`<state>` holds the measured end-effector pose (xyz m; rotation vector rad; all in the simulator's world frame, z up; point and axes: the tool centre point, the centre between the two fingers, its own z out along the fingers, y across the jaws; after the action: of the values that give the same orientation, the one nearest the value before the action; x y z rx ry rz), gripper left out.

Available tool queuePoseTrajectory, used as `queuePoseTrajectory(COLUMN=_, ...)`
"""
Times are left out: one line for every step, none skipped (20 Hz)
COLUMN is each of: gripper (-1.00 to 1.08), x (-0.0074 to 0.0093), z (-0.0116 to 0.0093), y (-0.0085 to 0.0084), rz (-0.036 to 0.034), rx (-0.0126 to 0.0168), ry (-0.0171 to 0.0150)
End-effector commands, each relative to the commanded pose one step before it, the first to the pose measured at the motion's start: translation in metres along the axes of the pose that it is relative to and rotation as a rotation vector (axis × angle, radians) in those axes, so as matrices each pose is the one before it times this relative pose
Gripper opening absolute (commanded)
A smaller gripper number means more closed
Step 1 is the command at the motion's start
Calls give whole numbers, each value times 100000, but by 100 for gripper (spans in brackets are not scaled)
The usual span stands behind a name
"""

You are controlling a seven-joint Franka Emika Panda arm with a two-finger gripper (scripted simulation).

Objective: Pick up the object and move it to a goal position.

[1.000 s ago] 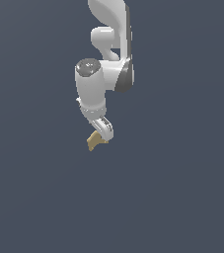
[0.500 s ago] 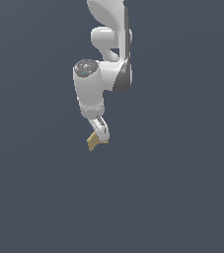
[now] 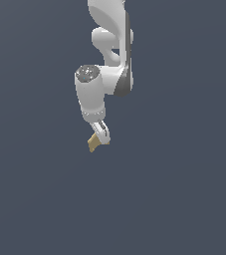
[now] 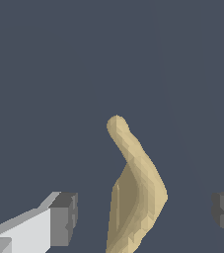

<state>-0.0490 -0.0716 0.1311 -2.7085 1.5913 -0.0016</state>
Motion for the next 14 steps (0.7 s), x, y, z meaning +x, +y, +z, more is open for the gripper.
queuePoseTrajectory(gripper=100, x=-23, z=1216, y=89, rz=160, rx=-113, ry=-31)
queuePoseTrajectory(gripper=100, x=-32, z=511, y=0, rz=0, rx=0, ry=0)
queuePoseTrajectory(gripper=100, x=18, z=451, y=27, rz=97, rx=-8, ry=8)
queuePoseTrajectory(gripper=100, x=-19, z=389, y=-11, rz=0, rx=0, ry=0)
queuePoseTrajectory(gripper=100, x=20, z=328, y=7, rz=69, rx=4, ry=-6)
queuePoseTrajectory(gripper=100, x=-5, z=266, y=-22, rz=0, rx=0, ry=0)
queuePoseTrajectory(gripper=100, x=1, z=201, y=-25, rz=0, rx=0, ry=0)
queuePoseTrajectory(gripper=100, x=4, z=137, y=-24, rz=0, rx=0, ry=0)
queuePoseTrajectory(gripper=100, x=24, z=76, y=-2, rz=33, rx=39, ry=-46)
queuePoseTrajectory(gripper=100, x=2, z=25, y=-6, rz=0, rx=0, ry=0)
queuePoseTrajectory(gripper=-100, x=0, z=0, y=0, rz=0, rx=0, ry=0)
queuePoseTrajectory(gripper=-100, x=0, z=0, y=0, rz=0, rx=0, ry=0)
queuePoseTrajectory(gripper=-100, x=0, z=0, y=0, rz=0, rx=0, ry=0)
queuePoseTrajectory(gripper=-100, x=0, z=0, y=0, rz=0, rx=0, ry=0)
